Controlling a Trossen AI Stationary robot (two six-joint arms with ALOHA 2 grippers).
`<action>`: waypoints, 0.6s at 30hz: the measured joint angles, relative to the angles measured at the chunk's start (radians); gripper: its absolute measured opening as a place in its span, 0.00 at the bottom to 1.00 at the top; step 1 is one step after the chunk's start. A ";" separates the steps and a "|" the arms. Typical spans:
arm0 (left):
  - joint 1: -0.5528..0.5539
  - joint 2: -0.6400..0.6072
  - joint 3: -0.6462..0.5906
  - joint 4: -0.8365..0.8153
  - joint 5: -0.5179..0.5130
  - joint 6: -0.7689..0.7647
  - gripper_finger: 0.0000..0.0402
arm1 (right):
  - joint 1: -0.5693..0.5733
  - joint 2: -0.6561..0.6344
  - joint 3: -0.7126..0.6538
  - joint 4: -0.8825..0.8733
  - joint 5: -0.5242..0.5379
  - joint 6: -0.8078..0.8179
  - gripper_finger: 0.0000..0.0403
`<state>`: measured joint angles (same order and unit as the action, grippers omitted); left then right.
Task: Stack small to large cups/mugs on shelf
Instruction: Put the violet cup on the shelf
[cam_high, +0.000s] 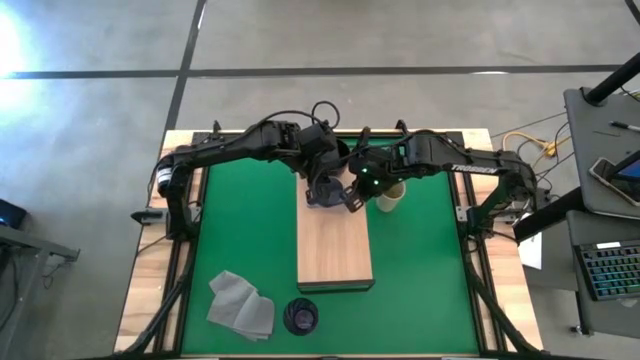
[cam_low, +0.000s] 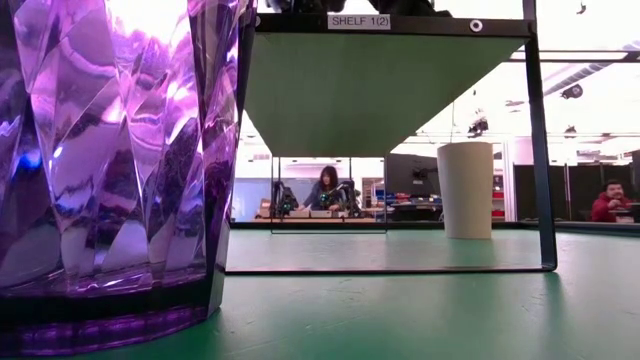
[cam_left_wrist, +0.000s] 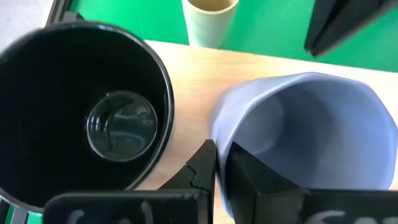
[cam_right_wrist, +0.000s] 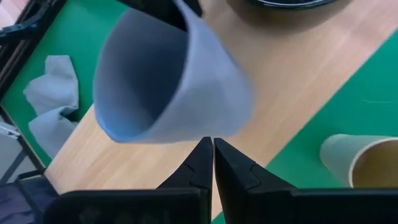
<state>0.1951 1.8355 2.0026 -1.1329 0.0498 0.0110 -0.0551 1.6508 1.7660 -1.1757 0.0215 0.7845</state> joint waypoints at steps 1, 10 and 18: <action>0.000 0.000 0.000 0.008 0.000 0.002 0.02 | 0.000 0.000 -0.003 0.009 -0.003 -0.001 0.02; 0.000 0.000 -0.007 0.016 -0.003 0.004 0.02 | 0.000 0.001 -0.046 0.065 -0.022 -0.011 0.02; 0.000 -0.001 -0.012 0.015 -0.002 -0.006 0.02 | 0.000 0.001 -0.055 0.067 -0.022 -0.019 0.02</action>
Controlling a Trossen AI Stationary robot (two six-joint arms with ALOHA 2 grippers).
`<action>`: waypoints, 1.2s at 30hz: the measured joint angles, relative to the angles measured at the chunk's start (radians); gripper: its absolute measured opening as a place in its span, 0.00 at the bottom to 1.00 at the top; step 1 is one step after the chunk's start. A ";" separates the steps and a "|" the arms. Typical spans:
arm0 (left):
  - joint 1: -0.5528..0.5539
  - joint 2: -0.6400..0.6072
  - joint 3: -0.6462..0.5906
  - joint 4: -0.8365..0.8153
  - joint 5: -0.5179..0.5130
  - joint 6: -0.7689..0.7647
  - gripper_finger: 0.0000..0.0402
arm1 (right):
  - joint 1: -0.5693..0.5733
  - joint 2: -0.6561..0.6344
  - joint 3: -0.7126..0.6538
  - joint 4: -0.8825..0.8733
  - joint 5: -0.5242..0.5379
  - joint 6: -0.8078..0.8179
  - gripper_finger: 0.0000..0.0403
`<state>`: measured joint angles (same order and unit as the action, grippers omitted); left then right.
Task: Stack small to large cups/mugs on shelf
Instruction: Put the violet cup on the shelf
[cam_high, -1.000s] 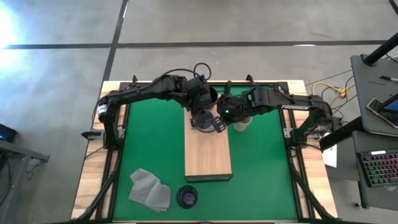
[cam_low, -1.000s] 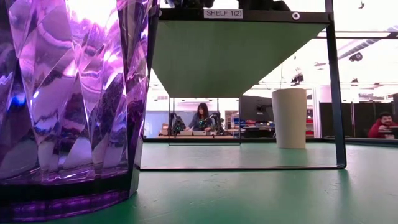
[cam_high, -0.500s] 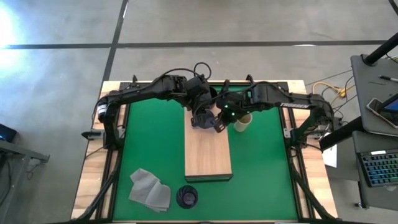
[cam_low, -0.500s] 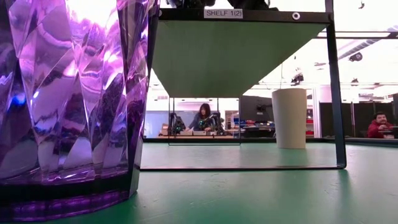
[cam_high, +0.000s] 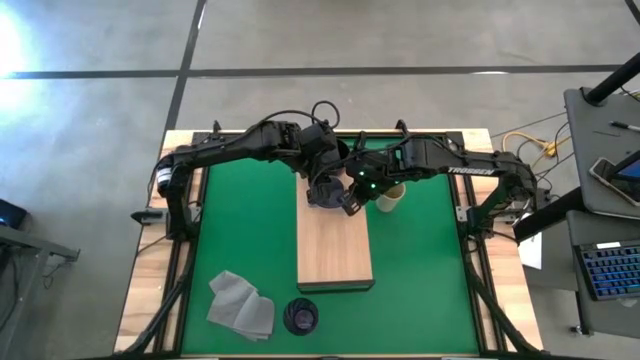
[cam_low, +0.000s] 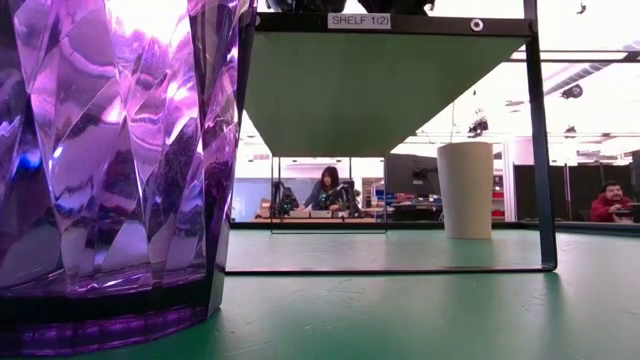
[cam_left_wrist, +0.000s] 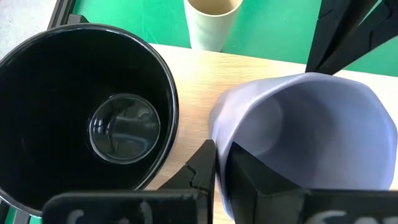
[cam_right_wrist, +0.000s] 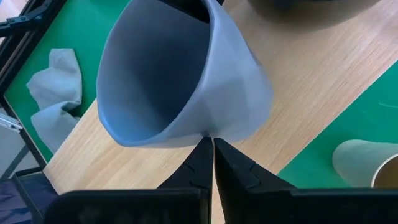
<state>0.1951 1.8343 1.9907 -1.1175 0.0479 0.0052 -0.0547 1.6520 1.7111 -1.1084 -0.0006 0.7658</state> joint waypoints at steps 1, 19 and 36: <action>0.000 0.000 0.000 -0.001 0.000 -0.001 0.02 | 0.000 0.000 0.000 0.000 0.000 0.000 0.02; 0.000 0.000 0.000 -0.017 -0.009 0.001 0.35 | 0.000 -0.010 -0.022 -0.002 0.001 -0.016 0.02; 0.000 -0.038 -0.001 -0.043 -0.110 0.000 0.38 | -0.019 -0.015 -0.039 0.027 0.028 -0.030 0.02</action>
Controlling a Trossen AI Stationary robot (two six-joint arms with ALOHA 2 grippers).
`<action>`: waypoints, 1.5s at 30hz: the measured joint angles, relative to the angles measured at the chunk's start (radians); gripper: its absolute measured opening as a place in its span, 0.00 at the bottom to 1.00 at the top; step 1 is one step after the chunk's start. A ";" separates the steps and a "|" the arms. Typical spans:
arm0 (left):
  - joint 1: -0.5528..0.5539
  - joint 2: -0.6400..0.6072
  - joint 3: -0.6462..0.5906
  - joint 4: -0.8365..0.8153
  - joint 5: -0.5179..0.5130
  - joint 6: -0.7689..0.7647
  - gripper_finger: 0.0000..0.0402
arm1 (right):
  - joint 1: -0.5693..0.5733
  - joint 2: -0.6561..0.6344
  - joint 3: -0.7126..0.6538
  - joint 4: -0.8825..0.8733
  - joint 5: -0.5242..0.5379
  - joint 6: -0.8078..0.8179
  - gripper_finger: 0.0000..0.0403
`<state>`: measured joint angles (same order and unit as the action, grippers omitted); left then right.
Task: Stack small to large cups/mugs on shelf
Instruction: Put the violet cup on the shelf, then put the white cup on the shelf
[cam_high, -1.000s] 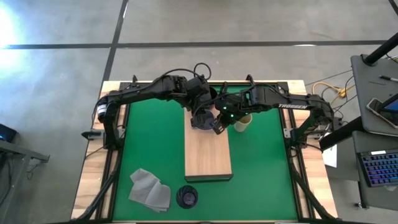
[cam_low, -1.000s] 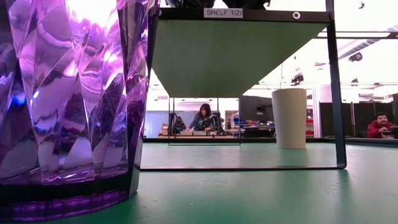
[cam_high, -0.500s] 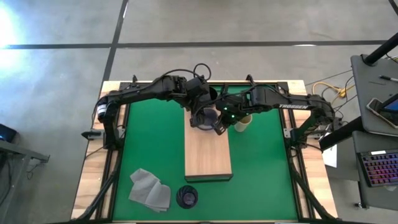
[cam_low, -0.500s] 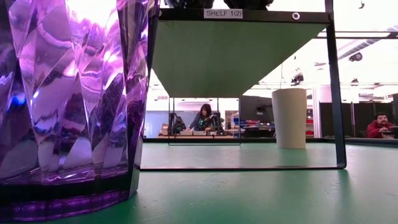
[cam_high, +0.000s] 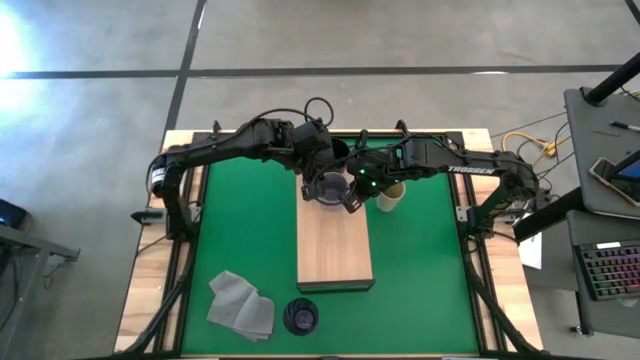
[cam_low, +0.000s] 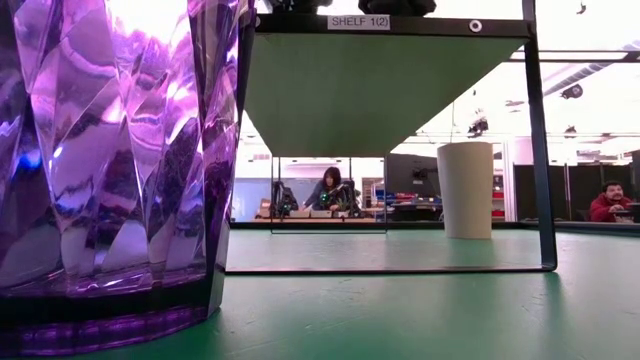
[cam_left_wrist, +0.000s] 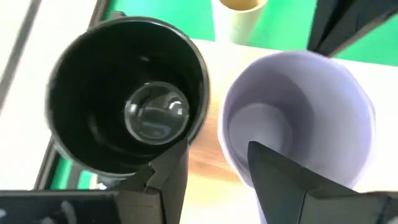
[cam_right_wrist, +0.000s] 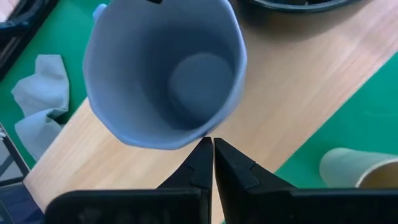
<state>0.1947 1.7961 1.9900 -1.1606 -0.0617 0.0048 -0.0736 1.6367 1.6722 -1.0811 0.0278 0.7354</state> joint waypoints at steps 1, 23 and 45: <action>0.000 -0.001 0.000 0.000 -0.001 0.000 0.38 | -0.002 0.000 0.000 0.004 0.000 -0.003 0.02; 0.002 -0.001 -0.001 -0.012 -0.034 -0.019 0.38 | -0.019 -0.002 -0.005 0.012 0.010 -0.034 0.02; 0.004 -0.013 -0.003 -0.009 -0.046 0.002 0.38 | -0.025 -0.014 -0.005 -0.068 0.047 -0.002 0.02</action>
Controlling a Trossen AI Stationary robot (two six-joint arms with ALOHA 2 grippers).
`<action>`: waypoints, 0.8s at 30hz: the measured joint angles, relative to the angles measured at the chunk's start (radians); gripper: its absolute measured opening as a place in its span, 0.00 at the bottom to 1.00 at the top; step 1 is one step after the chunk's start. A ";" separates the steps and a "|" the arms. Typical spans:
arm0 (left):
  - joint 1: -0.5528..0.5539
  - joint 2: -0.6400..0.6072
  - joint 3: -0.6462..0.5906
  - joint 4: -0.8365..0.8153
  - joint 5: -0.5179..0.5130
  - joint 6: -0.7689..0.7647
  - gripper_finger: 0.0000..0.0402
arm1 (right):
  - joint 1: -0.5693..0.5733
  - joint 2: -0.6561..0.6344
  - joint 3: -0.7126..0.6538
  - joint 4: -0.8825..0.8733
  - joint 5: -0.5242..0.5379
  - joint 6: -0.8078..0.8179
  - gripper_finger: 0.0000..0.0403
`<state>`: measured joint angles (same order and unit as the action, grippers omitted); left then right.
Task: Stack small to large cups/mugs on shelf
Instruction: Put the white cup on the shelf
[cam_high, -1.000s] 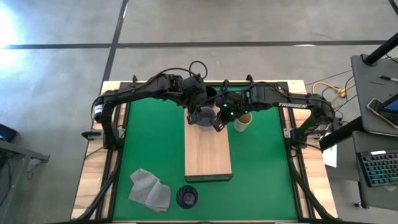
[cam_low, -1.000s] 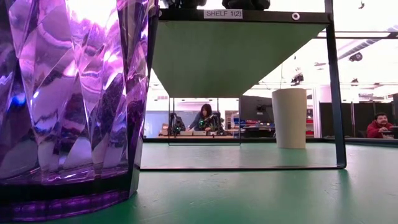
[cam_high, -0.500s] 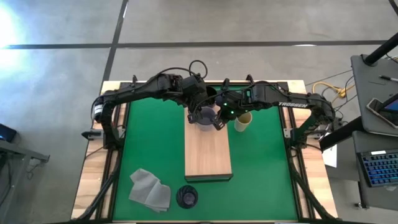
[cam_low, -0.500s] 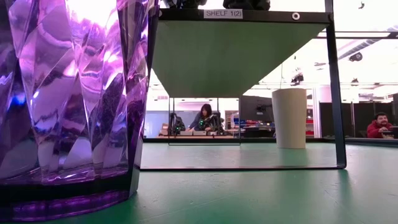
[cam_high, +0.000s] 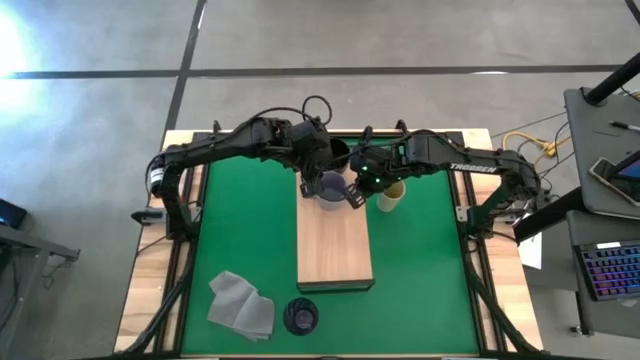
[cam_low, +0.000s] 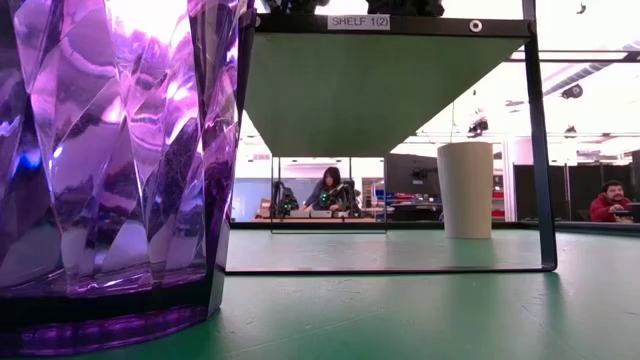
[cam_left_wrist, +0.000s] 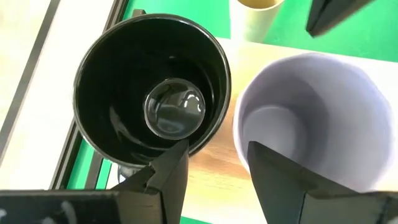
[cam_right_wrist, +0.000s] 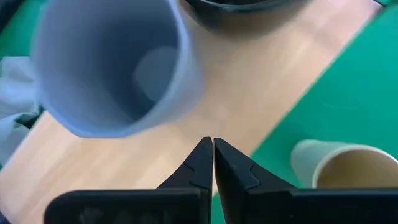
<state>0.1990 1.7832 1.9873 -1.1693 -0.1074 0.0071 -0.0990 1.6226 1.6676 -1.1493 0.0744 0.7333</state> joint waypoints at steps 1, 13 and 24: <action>-0.002 -0.008 0.000 -0.001 0.006 0.000 0.38 | 0.000 -0.005 0.000 -0.009 0.005 0.006 0.02; -0.019 -0.157 -0.035 -0.036 0.049 -0.028 0.38 | 0.001 -0.083 0.000 -0.125 0.098 0.084 0.02; -0.031 -0.484 -0.424 -0.026 0.050 -0.124 0.38 | 0.055 -0.130 -0.014 -0.417 0.218 0.258 0.15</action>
<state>0.1677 1.2990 1.5637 -1.1957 -0.0574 -0.1167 -0.0444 1.4928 1.6540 -1.5662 0.2919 0.9911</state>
